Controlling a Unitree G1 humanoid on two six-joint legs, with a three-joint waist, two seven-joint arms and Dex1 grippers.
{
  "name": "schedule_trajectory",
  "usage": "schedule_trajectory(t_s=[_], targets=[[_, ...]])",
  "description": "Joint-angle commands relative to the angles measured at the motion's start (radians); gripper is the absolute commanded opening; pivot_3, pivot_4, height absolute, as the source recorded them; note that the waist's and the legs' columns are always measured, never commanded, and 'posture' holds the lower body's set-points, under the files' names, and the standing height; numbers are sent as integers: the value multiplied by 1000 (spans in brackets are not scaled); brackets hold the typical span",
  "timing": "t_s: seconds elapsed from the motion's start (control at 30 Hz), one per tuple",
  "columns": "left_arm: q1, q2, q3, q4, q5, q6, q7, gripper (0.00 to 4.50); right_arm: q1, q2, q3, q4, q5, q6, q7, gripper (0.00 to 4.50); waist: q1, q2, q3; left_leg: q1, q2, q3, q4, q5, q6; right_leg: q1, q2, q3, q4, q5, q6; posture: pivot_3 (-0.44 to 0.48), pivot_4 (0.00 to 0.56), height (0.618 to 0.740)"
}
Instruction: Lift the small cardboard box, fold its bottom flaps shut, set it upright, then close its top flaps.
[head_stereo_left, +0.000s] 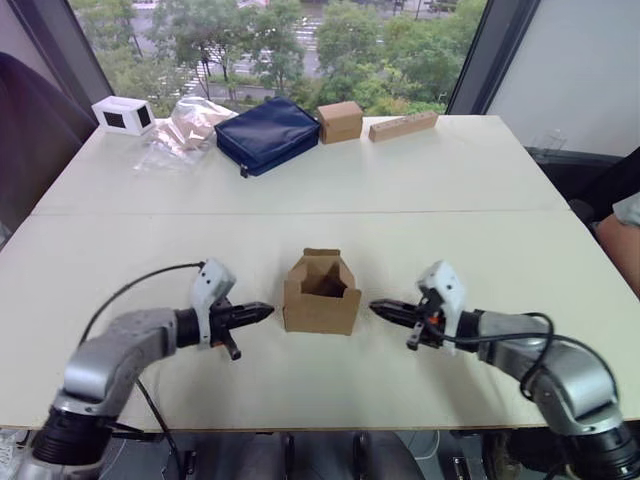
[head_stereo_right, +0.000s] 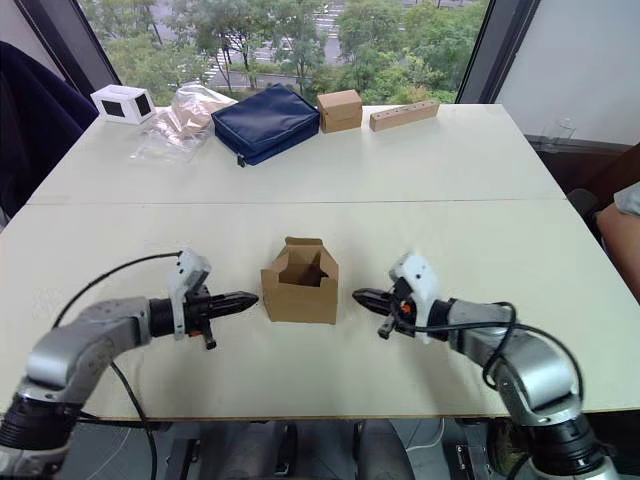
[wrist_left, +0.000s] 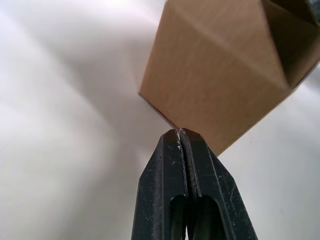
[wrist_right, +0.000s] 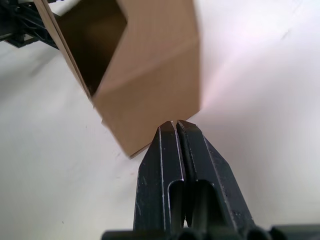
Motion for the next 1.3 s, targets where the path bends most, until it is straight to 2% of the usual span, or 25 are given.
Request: schedule_trajectory(t_s=[0.03, 0.23, 0.3, 0.4, 0.7, 0.83, 1.3], targets=[[-121, 41, 56, 1, -100, 46, -83, 31, -107, -48, -69, -48, 77, 10, 46, 0, -1, 0, 0, 0, 0, 0, 0, 0, 0, 0, 0, 0, -1, 0, 0, 0, 150, 740], [-236, 30, 15, 32, -109, 41, -119, 31, -244, 6, 8, -7, 90, 19, 39, 0, -7, 0, 0, 1, 0, 0, 0, -1, 2, 1, 1, -1, -1, 0, 0, 0, 150, 740], [-247, 26, -4, 44, -92, 31, -123, 31, -253, 21, 25, 3, 80, 12, 38, 0, -13, 0, 0, 0, 0, 0, 0, -1, 1, 1, 1, -1, -1, 0, 0, 0, 150, 740], [-257, 10, -93, 79, 11, -45, -116, 31, -227, 61, 112, 47, 12, -51, 45, 0, -15, 0, 0, 1, 0, -1, 0, -1, 1, 2, 1, -1, -1, 0, 0, 0, 150, 740], [-245, -62, -129, 107, 76, -113, -80, 31, -255, 96, 203, 163, -93, -121, 59, 0, -19, 0, 0, 0, 0, -1, 0, -1, 1, 0, 1, -1, 0, 0, 0, 0, 150, 740], [-247, -59, -154, 121, 112, -122, -84, 31, -268, 112, 213, 189, -110, -133, 68, 0, -20, 0, 0, 0, 0, 0, 0, -1, 1, 0, 1, -1, 0, 0, 0, 0, 150, 740], [-231, -78, -149, 107, 114, -112, -83, 31, -274, 109, 249, 219, -181, -150, 97, 0, -19, 0, 0, 0, 0, 0, 0, -1, 1, 0, 1, -1, 0, 0, 0, 0, 150, 740]])
